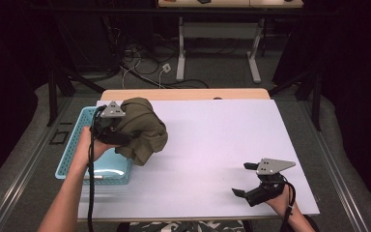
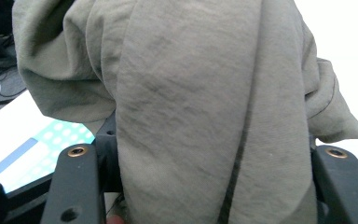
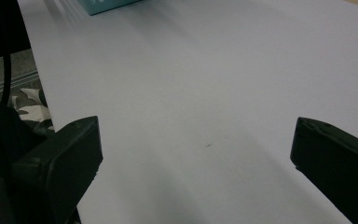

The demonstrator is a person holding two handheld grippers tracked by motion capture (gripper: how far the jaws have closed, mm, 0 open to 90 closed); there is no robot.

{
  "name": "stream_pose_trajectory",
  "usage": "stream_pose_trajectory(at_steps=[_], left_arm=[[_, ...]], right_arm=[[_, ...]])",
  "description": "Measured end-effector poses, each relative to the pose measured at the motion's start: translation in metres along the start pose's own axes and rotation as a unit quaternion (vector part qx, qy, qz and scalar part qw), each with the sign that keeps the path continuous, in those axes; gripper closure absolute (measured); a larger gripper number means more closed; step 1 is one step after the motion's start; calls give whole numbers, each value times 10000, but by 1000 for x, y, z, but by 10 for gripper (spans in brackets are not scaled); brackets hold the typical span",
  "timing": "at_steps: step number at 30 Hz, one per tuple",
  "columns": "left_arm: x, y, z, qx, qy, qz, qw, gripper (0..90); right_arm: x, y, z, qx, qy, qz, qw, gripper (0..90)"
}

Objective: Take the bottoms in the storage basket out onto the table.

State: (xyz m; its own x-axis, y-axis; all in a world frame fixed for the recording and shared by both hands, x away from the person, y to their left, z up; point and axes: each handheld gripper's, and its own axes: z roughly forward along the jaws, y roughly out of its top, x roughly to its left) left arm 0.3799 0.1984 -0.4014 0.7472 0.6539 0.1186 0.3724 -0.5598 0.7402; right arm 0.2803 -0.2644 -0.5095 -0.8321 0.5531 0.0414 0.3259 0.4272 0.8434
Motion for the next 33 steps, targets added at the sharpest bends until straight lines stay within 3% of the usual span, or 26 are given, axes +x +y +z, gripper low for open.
stream_pose_trajectory(at_steps=[33], left_arm=[[-26, 12, 20, 209, -312, 379, 9986, 378]], right_arm=[[0, 0, 1, 47, -8, 3, 10000, 20]])
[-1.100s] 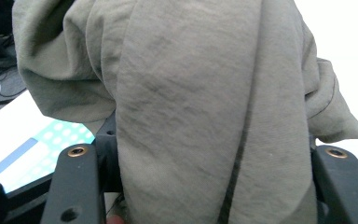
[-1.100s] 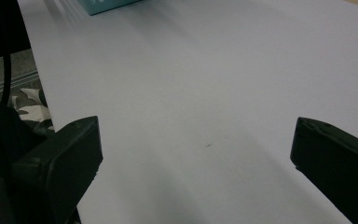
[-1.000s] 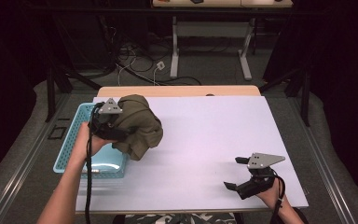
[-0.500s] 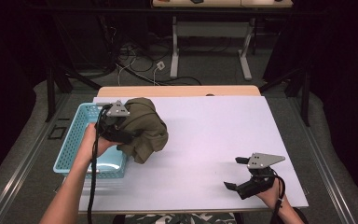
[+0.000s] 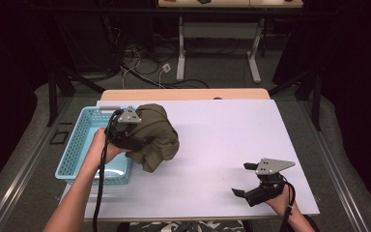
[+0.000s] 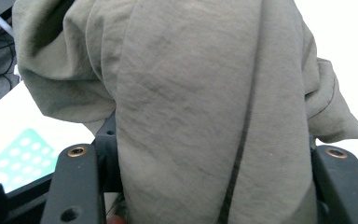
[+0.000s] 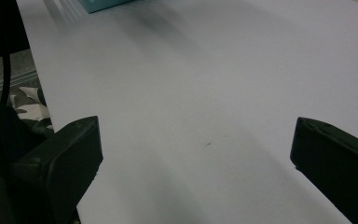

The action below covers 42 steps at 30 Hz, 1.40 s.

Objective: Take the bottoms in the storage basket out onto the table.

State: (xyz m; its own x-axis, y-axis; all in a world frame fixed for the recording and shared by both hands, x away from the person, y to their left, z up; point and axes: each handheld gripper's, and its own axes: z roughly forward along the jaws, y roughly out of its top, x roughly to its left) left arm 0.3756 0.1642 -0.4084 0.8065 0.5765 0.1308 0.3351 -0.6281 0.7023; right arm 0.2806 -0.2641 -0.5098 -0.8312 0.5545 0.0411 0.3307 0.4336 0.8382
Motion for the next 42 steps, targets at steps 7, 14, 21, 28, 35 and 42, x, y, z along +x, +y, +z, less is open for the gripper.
stream_pose_trajectory(at_steps=[7, 14, 21, 28, 35, 42], left_arm=[[-5, 2, 4, 32, -39, 89, 9999, 378], [-10, 4, 9, 98, -84, 196, 9997, 378], [-13, 7, 11, 176, -126, 282, 9994, 378], [-16, 10, 10, 163, -113, 359, 9992, 378], [-18, 13, 14, 244, -139, 423, 9987, 378], [-20, 16, 18, 300, -171, 488, 9982, 378]], right_arm=[[0, 0, 0, 5, 3, 7, 10000, 20], [0, 0, 1, -5, 1, 14, 10000, 20], [0, 0, 0, 1, -30, -8, 10000, 20], [0, 0, -1, -21, -31, -6, 10000, 20], [0, 0, -1, -21, -50, 4, 10000, 20], [0, 0, -1, -31, -60, 7, 10000, 20]])
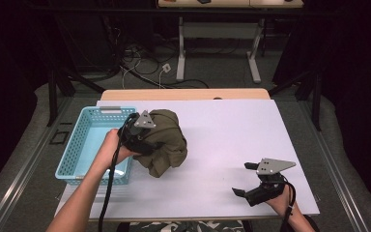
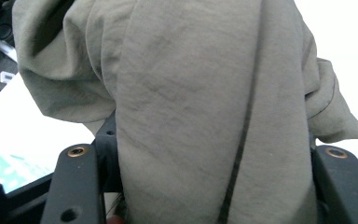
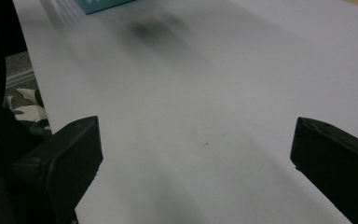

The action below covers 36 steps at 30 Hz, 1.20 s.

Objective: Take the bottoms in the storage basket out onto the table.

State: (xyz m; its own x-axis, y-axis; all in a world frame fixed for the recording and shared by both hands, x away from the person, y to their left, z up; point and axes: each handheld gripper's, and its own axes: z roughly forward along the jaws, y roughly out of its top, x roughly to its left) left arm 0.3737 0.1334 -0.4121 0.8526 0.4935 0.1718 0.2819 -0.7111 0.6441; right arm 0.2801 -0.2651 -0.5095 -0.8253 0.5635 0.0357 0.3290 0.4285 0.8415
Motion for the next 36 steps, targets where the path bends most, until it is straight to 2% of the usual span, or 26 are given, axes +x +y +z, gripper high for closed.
stream_pose_trajectory(at_steps=[18, 36], left_arm=[[1, 10, 8, 159, -35, 122, 9998, 378], [-6, 30, 27, 306, -233, 369, 9986, 378]], right_arm=[[-1, 0, 1, 32, 21, 5, 10000, 21], [-1, 0, 1, 43, 13, 6, 10000, 21]])
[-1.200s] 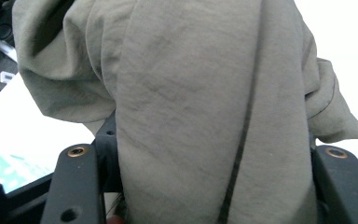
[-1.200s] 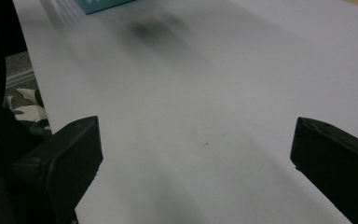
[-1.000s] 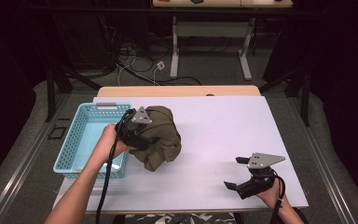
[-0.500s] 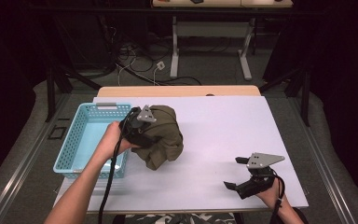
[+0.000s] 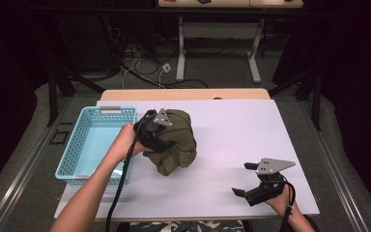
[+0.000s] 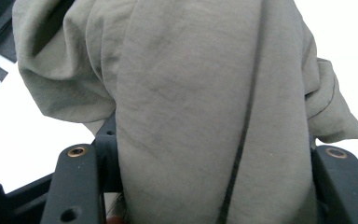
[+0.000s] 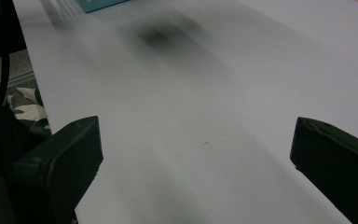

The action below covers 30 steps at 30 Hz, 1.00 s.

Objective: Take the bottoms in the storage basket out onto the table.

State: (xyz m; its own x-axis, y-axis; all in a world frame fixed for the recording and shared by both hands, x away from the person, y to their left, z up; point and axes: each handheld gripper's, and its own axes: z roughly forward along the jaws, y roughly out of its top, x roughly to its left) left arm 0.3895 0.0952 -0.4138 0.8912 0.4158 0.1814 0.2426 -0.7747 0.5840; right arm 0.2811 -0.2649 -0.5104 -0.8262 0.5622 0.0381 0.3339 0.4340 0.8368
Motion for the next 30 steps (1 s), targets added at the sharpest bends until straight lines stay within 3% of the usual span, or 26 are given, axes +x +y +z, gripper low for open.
stream_pose_trajectory(at_steps=[30], left_arm=[[-5, 15, 34, -94, -238, -48, 9997, 378]], right_arm=[[0, 0, 0, -9, -5, 5, 10000, 21]])
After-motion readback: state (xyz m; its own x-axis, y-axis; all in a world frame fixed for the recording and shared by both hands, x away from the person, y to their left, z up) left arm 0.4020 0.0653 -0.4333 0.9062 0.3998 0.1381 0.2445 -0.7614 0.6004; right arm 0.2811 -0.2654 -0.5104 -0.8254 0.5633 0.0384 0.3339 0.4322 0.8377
